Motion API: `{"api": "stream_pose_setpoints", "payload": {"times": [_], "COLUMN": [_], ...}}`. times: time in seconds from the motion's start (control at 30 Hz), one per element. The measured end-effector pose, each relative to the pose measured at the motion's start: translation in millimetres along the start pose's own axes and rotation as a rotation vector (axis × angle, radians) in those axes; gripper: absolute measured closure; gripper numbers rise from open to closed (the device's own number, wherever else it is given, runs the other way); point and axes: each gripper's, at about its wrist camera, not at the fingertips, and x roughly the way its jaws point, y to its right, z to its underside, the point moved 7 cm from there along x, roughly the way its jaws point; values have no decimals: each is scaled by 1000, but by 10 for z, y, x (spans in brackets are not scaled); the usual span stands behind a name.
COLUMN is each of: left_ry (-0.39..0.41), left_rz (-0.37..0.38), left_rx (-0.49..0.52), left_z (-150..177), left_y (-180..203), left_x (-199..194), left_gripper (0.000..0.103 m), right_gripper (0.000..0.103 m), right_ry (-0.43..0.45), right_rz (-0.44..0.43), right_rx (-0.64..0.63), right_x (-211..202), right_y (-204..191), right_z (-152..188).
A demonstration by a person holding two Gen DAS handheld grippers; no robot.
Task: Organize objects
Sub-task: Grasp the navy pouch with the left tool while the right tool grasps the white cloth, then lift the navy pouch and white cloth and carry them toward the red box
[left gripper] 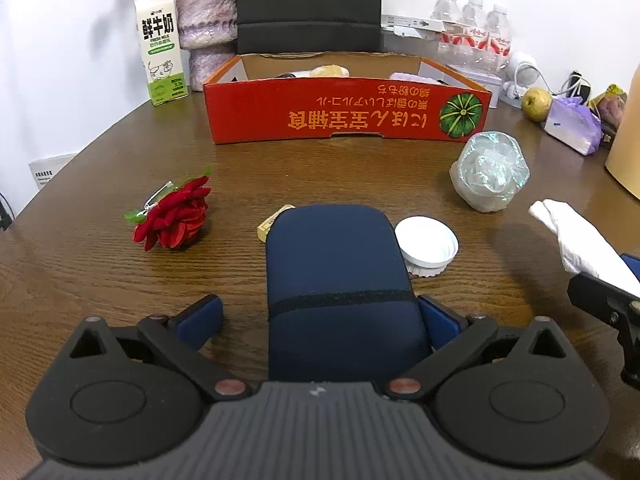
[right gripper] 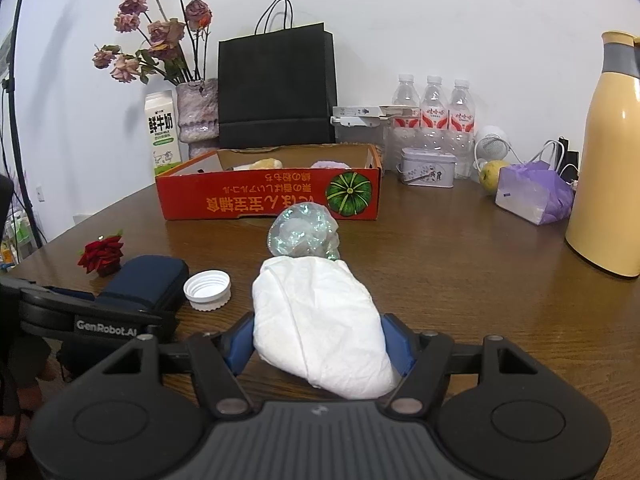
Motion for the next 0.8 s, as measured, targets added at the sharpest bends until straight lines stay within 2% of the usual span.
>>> {"api": "stream_pose_setpoints", "payload": {"times": [0.03, 0.07, 0.1, 0.3, 0.47, 0.57, 0.67, 0.73, 0.77, 0.8], "left_ry": [8, 23, 35, 61, 94, 57, 55, 44, 35, 32], "left_rz": [8, 26, 39, 61, 37, 43, 48, 59, 59, 58], "left_rx": [3, 7, 11, 32, 54, 58, 67, 68, 68, 66], "left_z": [8, 17, 25, 131, 164, 190, 202, 220, 225, 234], "left_y": [-7, -18, -27, -331, -602, -643, -629, -617, -611, -609], "left_x": [-23, -71, -112, -289, -425, -359, -337, -312, -291, -274], "left_gripper": [9, 22, 31, 37, 37, 35, 31, 22, 10, 7], "right_gripper": [37, 37, 37, 37, 37, 37, 37, 37, 37, 37], "right_ry": [-1, -1, -1, -4, -12, -14, -9, -11, -13, -16], "right_rz": [1, 2, 3, 7, 11, 17, 25, 29, 30, 32], "right_rx": [3, 5, 7, 10, 3, -1, -4, -7, -9, -12], "right_x": [2, 2, 1, 1, 13, 19, 15, 20, 24, 26], "right_y": [7, 12, 15, 16, 2, 1, -7, -12, -15, -21], "right_z": [0, 1, 1, 4, 5, 5, 6, 4, 4, 6]}}
